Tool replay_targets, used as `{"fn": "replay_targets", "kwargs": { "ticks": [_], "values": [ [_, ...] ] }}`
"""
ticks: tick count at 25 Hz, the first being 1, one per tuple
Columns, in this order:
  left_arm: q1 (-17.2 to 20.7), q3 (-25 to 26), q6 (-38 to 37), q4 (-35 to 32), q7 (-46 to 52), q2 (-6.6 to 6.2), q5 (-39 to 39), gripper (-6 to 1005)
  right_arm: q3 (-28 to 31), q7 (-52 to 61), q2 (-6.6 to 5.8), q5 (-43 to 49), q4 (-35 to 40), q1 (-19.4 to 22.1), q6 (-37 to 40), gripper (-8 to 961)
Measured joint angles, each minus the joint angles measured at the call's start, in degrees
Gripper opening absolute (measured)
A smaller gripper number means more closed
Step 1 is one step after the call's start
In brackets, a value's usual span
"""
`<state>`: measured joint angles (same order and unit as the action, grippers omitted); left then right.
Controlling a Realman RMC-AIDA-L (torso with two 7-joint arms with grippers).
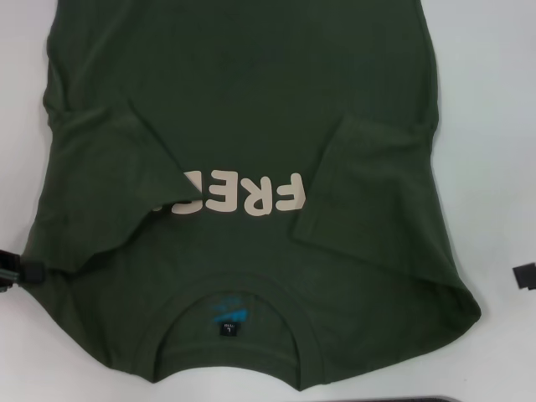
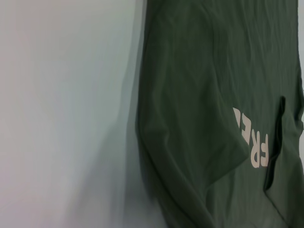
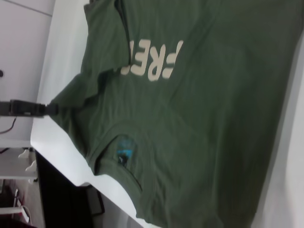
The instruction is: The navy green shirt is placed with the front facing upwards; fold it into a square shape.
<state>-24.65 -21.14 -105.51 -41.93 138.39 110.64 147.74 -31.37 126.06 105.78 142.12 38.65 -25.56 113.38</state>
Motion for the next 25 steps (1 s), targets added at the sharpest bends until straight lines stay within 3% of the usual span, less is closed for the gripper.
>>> {"fn": "replay_targets", "kwargs": {
  "ticks": [6,11,25],
  "values": [
    [-0.12,1.83,0.31,0.01,0.04,0.0,0.0,48,-1.47,0.12,1.81,0.35,-0.57,0.44,-1.38,765],
    [-0.15,2.2,0.59,0.01,0.04,-0.06,0.0,48,-1.17,0.19,2.59,1.42,-2.5,0.52,-3.71,758],
    [-0.4,2.23,1.34,0.01,-0.13,-0.09,0.0,49,0.29,1.63,3.23,2.56,-8.17,0.54,-9.22,758]
  ]
}}
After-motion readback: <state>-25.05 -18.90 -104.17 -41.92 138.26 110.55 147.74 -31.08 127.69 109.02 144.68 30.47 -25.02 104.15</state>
